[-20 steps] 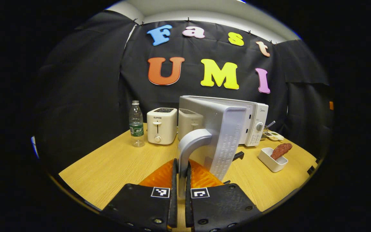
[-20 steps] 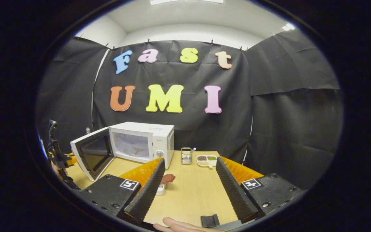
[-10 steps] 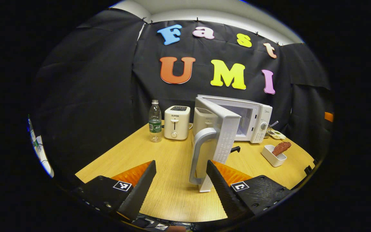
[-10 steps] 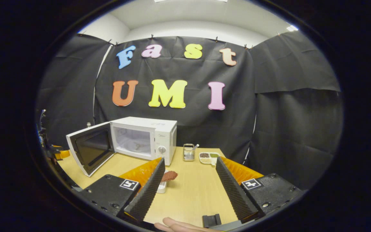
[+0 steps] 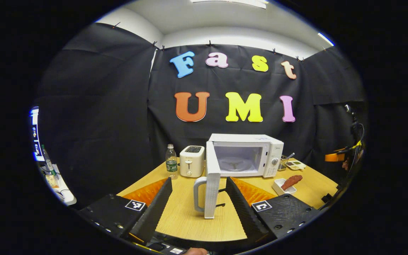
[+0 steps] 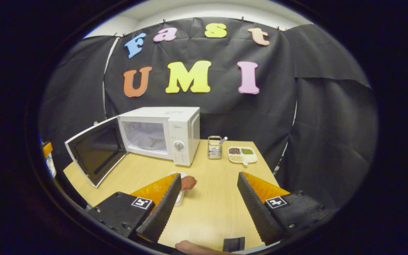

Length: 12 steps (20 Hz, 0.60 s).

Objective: Open the microwave oven with the left hand, put the food in, and close the microwave oven.

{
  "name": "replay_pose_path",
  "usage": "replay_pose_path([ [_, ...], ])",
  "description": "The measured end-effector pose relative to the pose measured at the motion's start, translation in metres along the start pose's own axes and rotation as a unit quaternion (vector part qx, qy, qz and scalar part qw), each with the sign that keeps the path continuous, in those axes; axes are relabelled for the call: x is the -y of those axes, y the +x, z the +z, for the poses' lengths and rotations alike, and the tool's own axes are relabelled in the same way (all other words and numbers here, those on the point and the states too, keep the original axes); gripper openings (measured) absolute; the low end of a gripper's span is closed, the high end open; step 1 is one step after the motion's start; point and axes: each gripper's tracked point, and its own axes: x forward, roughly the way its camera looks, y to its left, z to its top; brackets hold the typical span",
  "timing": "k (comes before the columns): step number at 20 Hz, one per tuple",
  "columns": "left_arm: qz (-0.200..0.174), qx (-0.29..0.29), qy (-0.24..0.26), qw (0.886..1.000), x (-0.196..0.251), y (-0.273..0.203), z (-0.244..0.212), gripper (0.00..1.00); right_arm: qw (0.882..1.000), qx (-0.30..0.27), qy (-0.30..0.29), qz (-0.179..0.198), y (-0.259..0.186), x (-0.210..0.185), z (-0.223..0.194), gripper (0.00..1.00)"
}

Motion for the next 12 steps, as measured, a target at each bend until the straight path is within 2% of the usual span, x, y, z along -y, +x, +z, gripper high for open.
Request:
replay_pose_path([
  [4,-0.006,0.022,-0.017,1.000,0.018,-0.013,0.029,0.93,0.996,-0.067,0.038,0.048,0.038,-0.009,-0.015,1.00],
  [8,-0.016,0.052,-0.014,0.998,0.033,-0.027,0.053,0.93,0.985,-0.135,0.067,0.085,0.075,-0.010,-0.033,1.00],
  [9,-0.017,0.060,-0.011,0.998,0.035,-0.030,0.057,0.87,0.981,-0.147,0.075,0.099,0.083,-0.011,-0.035,0.99],
  [10,-0.018,0.067,-0.010,0.998,0.039,-0.034,0.061,0.93,0.978,-0.157,0.087,0.109,0.090,-0.010,-0.036,0.99],
  [11,-0.021,0.075,-0.006,0.997,0.043,-0.039,0.066,0.93,0.973,-0.168,0.102,0.122,0.099,-0.010,-0.038,0.98],
  [12,-0.024,0.082,-0.002,0.996,0.047,-0.042,0.069,0.93,0.967,-0.178,0.117,0.138,0.106,-0.014,-0.040,0.84],
])
